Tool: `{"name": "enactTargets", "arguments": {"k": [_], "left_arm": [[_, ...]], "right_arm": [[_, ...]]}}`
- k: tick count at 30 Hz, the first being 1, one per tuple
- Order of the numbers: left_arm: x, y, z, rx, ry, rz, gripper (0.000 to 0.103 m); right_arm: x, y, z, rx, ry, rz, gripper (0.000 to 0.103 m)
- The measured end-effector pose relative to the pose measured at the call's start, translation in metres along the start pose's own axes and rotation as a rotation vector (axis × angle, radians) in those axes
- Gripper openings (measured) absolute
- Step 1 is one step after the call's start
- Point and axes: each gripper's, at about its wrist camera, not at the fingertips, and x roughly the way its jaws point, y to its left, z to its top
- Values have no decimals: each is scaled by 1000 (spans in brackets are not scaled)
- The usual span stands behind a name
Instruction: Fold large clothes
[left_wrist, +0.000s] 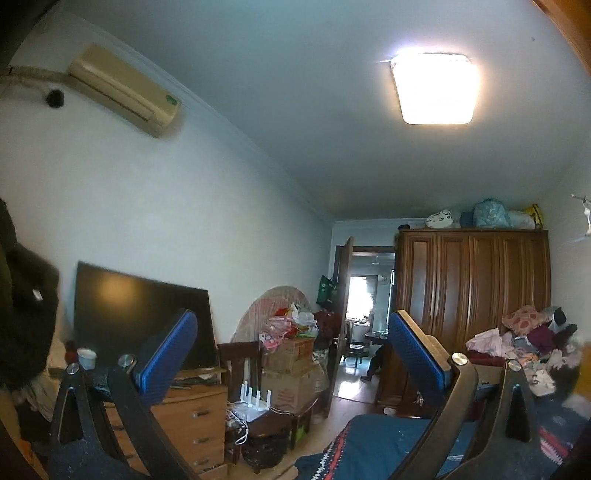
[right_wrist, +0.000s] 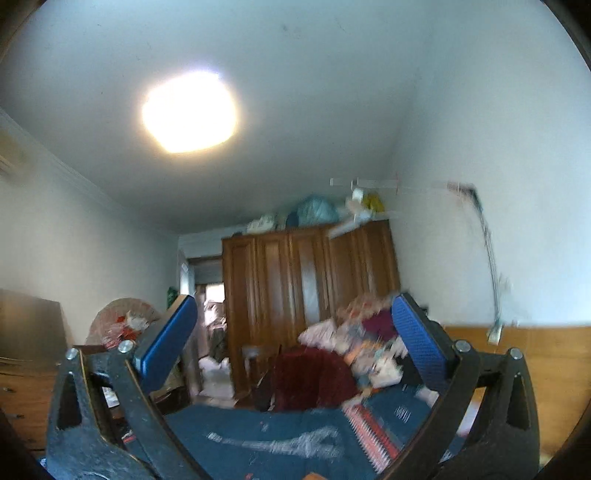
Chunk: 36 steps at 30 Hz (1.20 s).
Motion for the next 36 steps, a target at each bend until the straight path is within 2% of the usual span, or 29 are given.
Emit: {"name": "enactTargets", "arguments": {"k": [1, 3, 4, 5, 6, 7, 8, 9, 10, 12, 15, 17, 19, 22, 23, 26, 29, 33, 36], "left_arm": [[2, -2, -16, -4, 4, -3, 103], [-2, -1, -61, -34, 35, -18, 103], [-2, -3, -90, -38, 66, -46, 103], [12, -29, -120, -37, 90, -66, 103], [17, -32, -153, -35, 134, -81, 103], [25, -36, -190, -27, 190, -73, 103], [32, -31, -215, -25, 229, -66, 103], [43, -31, -254, -31, 296, -71, 103], [54, -35, -285, -48, 361, -86, 103], [76, -34, -366, -93, 537, -98, 103], [111, -38, -480, -174, 743, -117, 103], [136, -38, -548, -254, 851, -125, 103], [157, -35, -619, -343, 954, -110, 103], [196, -44, -719, -415, 1100, -109, 103], [196, -53, -755, -435, 1136, -118, 103], [220, -64, -817, -485, 1232, -116, 103], [242, -68, -867, -511, 1298, -62, 102], [268, -77, -883, -512, 1251, -44, 102], [275, -80, -874, -479, 1231, -32, 101]], "right_arm": [[8, -1, -5, 17, 28, 18, 103], [15, 3, -38, 7, 135, 44, 103], [22, 7, -53, -19, 176, 31, 103], [27, 14, -78, -60, 230, 6, 103], [32, 23, -107, -114, 286, -28, 103], [33, 29, -127, -152, 317, -55, 103], [37, 40, -162, -200, 364, -83, 103], [39, 44, -182, -221, 398, -90, 103], [44, 52, -216, -238, 458, -88, 103], [49, 59, -270, -231, 554, -75, 103], [61, 71, -341, -207, 694, -61, 103], [74, 82, -392, -196, 814, -59, 103], [82, 84, -416, -172, 891, -56, 103], [98, 85, -459, -130, 1025, -47, 103], [104, 85, -466, -126, 1050, -41, 103], [119, 90, -484, -135, 1090, -25, 103], [132, 97, -508, -141, 1113, -2, 103], [143, 103, -542, -135, 1144, 28, 103], [145, 106, -556, -120, 1158, 45, 103]]}}
